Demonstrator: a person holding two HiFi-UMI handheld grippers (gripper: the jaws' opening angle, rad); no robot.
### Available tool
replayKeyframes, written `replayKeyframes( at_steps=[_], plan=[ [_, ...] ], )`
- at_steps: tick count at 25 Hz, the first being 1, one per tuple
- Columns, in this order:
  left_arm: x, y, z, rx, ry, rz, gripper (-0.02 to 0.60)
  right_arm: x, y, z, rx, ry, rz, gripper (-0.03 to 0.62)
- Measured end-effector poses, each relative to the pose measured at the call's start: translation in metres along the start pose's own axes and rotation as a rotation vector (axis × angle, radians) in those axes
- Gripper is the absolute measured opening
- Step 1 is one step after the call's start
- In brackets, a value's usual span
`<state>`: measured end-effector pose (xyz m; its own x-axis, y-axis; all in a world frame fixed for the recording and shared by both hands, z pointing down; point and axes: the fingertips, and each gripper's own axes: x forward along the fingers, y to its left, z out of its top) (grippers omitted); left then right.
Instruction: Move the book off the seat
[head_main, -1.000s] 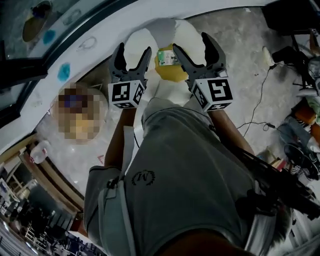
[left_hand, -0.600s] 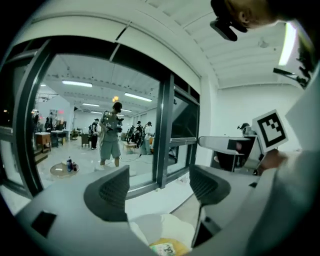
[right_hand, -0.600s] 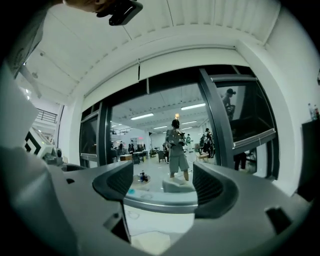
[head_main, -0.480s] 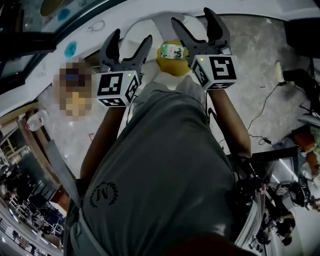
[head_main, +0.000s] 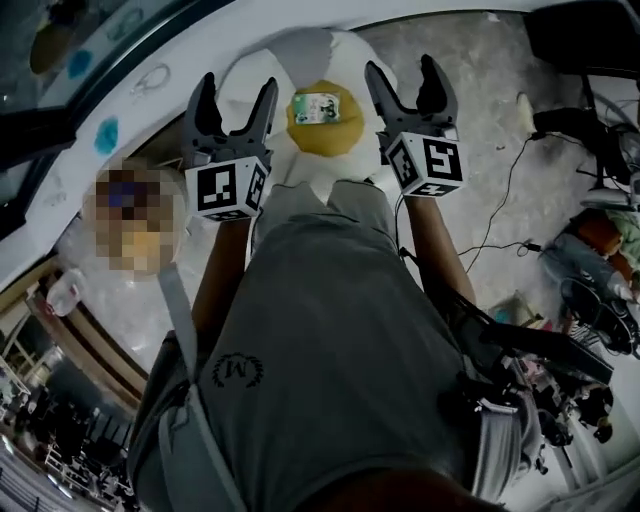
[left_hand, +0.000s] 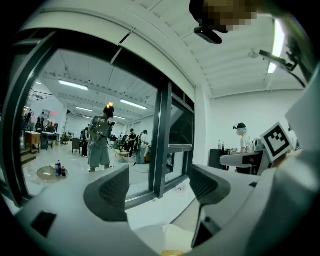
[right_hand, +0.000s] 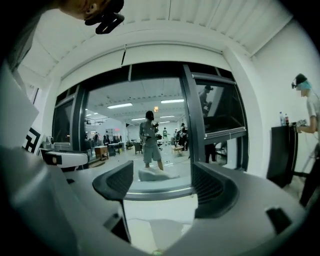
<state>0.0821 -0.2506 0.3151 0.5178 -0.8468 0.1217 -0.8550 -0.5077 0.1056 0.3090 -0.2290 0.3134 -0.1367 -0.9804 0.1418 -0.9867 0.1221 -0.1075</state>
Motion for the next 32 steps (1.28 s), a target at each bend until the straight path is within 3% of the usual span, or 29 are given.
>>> replayKeyframes(
  at_steps=[6,10,15,21,32],
  plan=[
    [0.045,0.016,-0.072,0.021,0.02,-0.043,0.365,0.013,-0.03,-0.078,-0.035,0.082,-0.066,0.379],
    [0.072,0.026,-0.133,0.02,0.027,-0.029,0.365,0.043,-0.044,-0.151,-0.039,0.125,-0.035,0.379],
    [0.1,0.015,-0.209,-0.004,-0.029,0.003,0.364,0.073,-0.047,-0.232,-0.082,0.049,0.062,0.379],
    [0.142,0.015,-0.335,-0.043,0.006,0.025,0.365,0.113,-0.041,-0.355,-0.079,0.084,0.164,0.379],
    [0.172,0.015,-0.632,-0.113,0.28,-0.004,0.368,0.136,-0.075,-0.603,-0.137,0.268,0.206,0.379]
  ],
)
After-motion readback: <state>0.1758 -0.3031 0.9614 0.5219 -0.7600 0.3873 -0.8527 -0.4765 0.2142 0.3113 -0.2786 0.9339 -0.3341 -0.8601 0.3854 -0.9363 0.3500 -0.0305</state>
